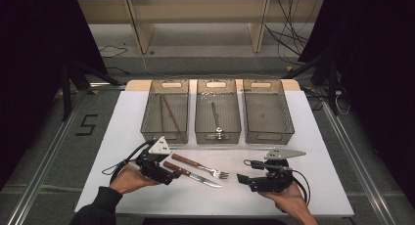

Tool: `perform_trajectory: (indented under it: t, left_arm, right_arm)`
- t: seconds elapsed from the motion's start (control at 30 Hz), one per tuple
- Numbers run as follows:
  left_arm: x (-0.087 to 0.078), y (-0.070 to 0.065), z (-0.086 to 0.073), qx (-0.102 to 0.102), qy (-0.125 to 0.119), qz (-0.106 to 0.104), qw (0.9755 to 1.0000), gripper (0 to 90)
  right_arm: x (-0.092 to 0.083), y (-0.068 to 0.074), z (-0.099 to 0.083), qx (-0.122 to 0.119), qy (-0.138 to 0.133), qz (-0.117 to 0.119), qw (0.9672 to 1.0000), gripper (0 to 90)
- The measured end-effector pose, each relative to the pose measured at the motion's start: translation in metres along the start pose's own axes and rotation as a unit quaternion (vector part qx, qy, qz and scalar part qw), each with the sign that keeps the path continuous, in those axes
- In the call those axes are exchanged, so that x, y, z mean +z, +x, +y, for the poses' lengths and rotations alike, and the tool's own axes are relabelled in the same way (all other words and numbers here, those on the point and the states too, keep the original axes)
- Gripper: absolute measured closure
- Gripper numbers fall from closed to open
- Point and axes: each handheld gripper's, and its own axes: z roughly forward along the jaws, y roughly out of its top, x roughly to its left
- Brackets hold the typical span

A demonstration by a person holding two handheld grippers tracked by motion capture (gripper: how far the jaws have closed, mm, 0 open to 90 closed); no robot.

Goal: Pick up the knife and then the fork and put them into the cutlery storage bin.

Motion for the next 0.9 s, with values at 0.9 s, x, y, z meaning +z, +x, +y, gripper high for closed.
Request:
perform_trajectory:
  t: [0.9]
  left_arm:
    - [0.044, 0.007, 0.014, 0.097, 0.142, -0.039, 0.9843, 31.6]
  right_arm:
    - [-0.007, 0.0, -0.008, -0.002, -0.001, -0.002, 1.0, 22.6]
